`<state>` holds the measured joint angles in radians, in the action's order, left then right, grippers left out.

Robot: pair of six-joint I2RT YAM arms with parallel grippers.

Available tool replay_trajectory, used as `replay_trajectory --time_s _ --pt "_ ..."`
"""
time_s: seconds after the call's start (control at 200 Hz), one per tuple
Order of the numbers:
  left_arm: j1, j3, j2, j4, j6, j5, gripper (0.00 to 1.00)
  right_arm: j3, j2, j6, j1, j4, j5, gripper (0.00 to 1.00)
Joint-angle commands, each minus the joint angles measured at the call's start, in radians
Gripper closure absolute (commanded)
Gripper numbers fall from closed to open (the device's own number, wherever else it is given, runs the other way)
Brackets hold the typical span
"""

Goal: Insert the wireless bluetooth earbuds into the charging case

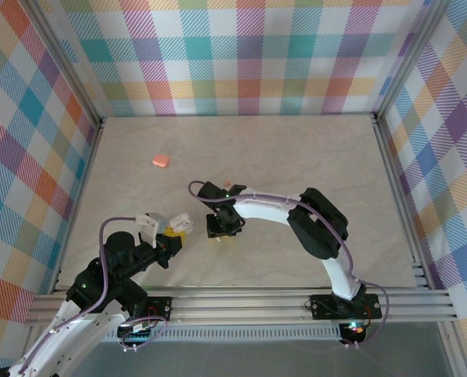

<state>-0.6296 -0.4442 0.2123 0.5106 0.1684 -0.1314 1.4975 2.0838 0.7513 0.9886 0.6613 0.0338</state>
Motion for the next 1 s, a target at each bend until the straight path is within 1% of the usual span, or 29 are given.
replay_trajectory --time_s 0.0,0.19,0.42,0.745,0.995 --pt "0.004 -0.030 -0.015 0.006 0.005 0.007 1.00 0.034 0.061 -0.033 0.007 0.044 -0.001 0.64" --pt "0.004 -0.029 -0.026 0.008 0.006 0.009 1.00 0.062 0.073 -0.059 0.005 0.083 -0.026 0.70" --pt "0.004 -0.030 -0.026 0.002 0.008 -0.012 1.00 0.036 0.032 -0.082 -0.030 0.085 -0.051 0.72" --pt "0.006 -0.033 -0.001 -0.019 0.011 -0.033 1.00 -0.100 -0.101 -0.121 -0.139 0.063 -0.087 0.72" --pt "0.005 -0.018 0.074 -0.114 0.029 -0.108 1.00 -0.225 -0.170 -0.143 -0.213 0.030 -0.091 0.72"
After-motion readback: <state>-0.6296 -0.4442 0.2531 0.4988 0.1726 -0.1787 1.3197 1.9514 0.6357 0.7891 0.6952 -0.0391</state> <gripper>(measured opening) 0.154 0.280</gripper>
